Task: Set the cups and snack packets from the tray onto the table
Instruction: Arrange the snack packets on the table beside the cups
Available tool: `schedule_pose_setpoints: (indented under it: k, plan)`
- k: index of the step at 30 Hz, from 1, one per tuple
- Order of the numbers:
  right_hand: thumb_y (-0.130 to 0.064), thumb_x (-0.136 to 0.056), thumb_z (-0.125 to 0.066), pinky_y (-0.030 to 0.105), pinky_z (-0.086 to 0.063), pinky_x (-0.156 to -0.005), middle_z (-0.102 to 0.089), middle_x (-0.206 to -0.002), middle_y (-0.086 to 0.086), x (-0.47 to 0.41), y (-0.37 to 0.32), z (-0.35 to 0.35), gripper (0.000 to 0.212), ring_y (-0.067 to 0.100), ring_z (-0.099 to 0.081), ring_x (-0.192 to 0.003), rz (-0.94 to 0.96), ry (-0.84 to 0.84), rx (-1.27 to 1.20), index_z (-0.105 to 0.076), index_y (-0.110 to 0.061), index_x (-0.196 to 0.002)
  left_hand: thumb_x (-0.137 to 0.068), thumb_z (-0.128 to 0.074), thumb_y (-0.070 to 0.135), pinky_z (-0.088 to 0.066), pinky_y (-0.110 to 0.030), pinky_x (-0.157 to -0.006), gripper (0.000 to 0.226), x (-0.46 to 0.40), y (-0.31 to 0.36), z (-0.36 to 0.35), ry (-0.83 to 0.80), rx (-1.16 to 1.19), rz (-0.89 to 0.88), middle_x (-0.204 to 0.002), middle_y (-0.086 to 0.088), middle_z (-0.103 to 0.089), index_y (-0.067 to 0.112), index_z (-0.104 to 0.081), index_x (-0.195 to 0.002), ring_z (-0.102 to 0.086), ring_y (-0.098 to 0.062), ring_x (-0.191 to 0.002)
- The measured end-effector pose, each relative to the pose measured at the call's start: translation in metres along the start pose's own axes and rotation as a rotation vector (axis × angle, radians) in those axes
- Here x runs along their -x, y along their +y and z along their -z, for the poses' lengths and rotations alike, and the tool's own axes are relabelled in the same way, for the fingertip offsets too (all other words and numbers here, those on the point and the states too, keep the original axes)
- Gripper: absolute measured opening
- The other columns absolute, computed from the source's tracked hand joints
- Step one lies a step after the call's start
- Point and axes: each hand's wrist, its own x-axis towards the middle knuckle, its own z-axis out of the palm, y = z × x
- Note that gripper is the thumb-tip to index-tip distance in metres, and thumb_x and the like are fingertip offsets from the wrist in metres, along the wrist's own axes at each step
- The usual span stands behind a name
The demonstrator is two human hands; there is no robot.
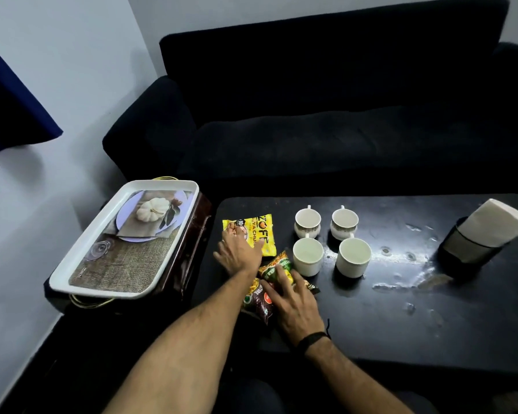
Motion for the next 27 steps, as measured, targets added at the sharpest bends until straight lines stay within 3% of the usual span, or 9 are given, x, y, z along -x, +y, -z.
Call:
schedule_pose_setpoints:
  k: [3, 7, 10, 12, 14, 16, 20, 25, 27]
  plan:
    - [-0.03, -0.064, -0.081, 0.046, -0.057, -0.084, -0.049, -0.146, 0.008, -0.001, -0.001, -0.003, 0.071, 0.042, -0.057, -0.118, -0.037, 0.009, -0.03, -0.059, -0.037, -0.131, -0.08, -0.062, 0.067, -0.026, -0.053, -0.117, 0.093, -0.001, 0.009, -0.009, -0.141, 0.085, 0.109, -0.163, -0.016, -0.015, 0.03, -0.023, -0.155, -0.022, -0.04, -0.147]
    - [-0.028, -0.064, -0.08, 0.047, -0.055, -0.088, -0.043, -0.151, 0.006, -0.001, 0.001, -0.005, 0.074, 0.041, -0.054, -0.122, -0.049, 0.005, -0.045, -0.056, -0.039, -0.133, -0.088, -0.066, 0.045, -0.018, -0.051, -0.122, 0.083, -0.017, 0.011, -0.011, -0.21, 0.084, 0.057, -0.165, -0.012, -0.002, 0.032, -0.02, -0.156, -0.005, -0.038, -0.152]
    - [-0.028, -0.066, -0.077, 0.048, -0.053, -0.092, -0.038, -0.154, 0.006, -0.004, -0.001, -0.003, 0.074, 0.042, -0.051, -0.125, -0.077, -0.005, -0.065, -0.054, -0.04, -0.135, -0.091, -0.063, 0.024, -0.023, -0.045, -0.121, 0.078, -0.041, 0.003, -0.005, -0.305, -0.028, -0.191, -0.166, -0.005, -0.001, 0.032, -0.022, -0.156, 0.001, -0.032, -0.153]
    - [-0.028, -0.074, -0.069, 0.049, -0.046, -0.101, -0.025, -0.16, 0.006, -0.007, -0.001, -0.005, 0.073, 0.042, -0.041, -0.133, -0.08, -0.015, -0.085, -0.045, -0.042, -0.141, -0.093, -0.058, 0.01, -0.026, -0.048, -0.119, 0.075, -0.054, -0.007, 0.002, -0.371, -0.083, -0.405, -0.167, -0.001, 0.006, 0.034, -0.023, -0.155, 0.006, -0.026, -0.153]
    - [-0.026, -0.077, -0.065, 0.049, -0.041, -0.106, -0.016, -0.163, 0.006, -0.008, -0.002, -0.007, 0.074, 0.042, -0.034, -0.137, -0.076, -0.016, -0.082, -0.039, -0.042, -0.144, -0.095, -0.054, 0.004, -0.038, -0.048, -0.114, 0.069, -0.06, -0.017, 0.003, -0.32, -0.092, -0.526, -0.166, 0.001, 0.008, 0.033, -0.031, -0.152, 0.005, -0.022, -0.153]
    - [-0.025, -0.074, -0.067, 0.048, -0.044, -0.104, -0.02, -0.162, 0.006, -0.007, -0.003, -0.005, 0.074, 0.042, -0.038, -0.135, -0.088, -0.003, -0.082, -0.043, -0.041, -0.142, -0.099, -0.051, 0.015, -0.044, -0.046, -0.108, 0.056, -0.056, -0.022, -0.002, -0.229, -0.043, -0.496, -0.166, -0.001, 0.004, 0.031, -0.035, -0.151, -0.002, -0.025, -0.153]
    - [-0.026, -0.076, -0.068, 0.048, -0.043, -0.104, -0.019, -0.162, 0.005, -0.007, -0.002, -0.005, 0.074, 0.041, -0.037, -0.136, -0.079, -0.001, -0.07, -0.042, -0.041, -0.143, -0.101, -0.038, 0.05, -0.029, -0.057, -0.113, 0.058, -0.045, -0.02, -0.011, -0.343, -0.111, -0.492, -0.166, -0.006, 0.001, 0.037, -0.021, -0.155, -0.007, -0.031, -0.153]
    - [-0.026, -0.082, -0.06, 0.05, -0.038, -0.109, -0.01, -0.164, 0.004, -0.008, -0.002, -0.009, 0.072, 0.041, -0.027, -0.141, -0.063, -0.015, -0.058, -0.033, -0.043, -0.147, -0.103, -0.039, 0.039, -0.03, -0.057, -0.113, 0.058, -0.049, -0.013, -0.008, -0.342, -0.189, -0.439, -0.166, -0.011, 0.001, 0.04, -0.013, -0.155, -0.01, -0.035, -0.152]
    - [-0.027, -0.076, -0.067, 0.05, -0.043, -0.104, -0.019, -0.162, 0.005, -0.008, -0.002, -0.009, 0.074, 0.042, -0.035, -0.137, -0.084, -0.002, -0.07, -0.041, -0.042, -0.143, -0.104, -0.04, 0.033, -0.03, -0.057, -0.112, 0.058, -0.053, -0.008, -0.004, -0.358, -0.215, -0.418, -0.166, -0.01, 0.002, 0.04, -0.013, -0.155, -0.01, -0.034, -0.152]
